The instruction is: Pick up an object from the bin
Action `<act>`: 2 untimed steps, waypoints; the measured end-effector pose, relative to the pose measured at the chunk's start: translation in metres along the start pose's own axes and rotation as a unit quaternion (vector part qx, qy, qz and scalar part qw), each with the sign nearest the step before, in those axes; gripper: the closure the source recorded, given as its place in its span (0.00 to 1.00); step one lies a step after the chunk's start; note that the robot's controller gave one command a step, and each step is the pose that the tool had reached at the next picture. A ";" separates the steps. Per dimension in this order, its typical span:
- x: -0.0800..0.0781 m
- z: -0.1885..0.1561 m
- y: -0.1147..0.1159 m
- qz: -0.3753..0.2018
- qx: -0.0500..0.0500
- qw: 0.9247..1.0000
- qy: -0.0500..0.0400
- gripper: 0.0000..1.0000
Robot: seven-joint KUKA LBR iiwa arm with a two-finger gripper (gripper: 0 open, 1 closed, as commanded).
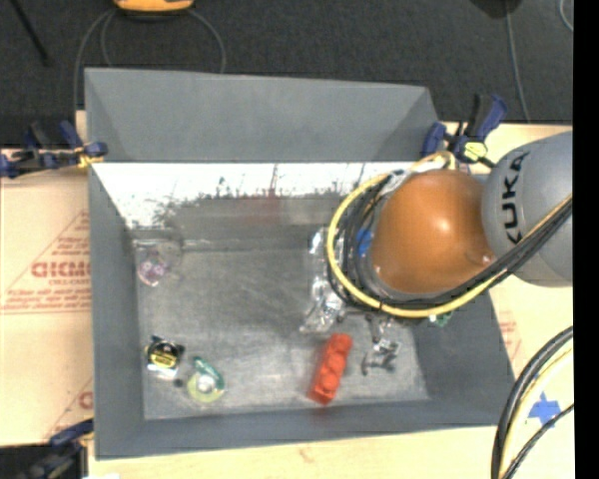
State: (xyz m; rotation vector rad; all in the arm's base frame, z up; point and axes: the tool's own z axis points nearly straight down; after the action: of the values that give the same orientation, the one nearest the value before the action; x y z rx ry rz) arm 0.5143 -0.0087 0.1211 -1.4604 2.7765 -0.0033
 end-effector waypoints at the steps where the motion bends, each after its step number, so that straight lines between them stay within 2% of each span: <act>1: 0.006 0.046 0.006 -0.206 0.000 0.979 0.000 0.00; 2: 0.006 0.044 0.004 -0.204 0.000 0.979 0.000 0.00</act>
Offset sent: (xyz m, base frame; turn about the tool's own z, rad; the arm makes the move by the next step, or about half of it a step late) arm -0.0110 -0.0027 -0.0511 -0.4168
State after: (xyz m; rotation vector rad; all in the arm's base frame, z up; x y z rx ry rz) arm 0.5081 -0.0109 0.0770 -1.9955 2.4215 -0.0044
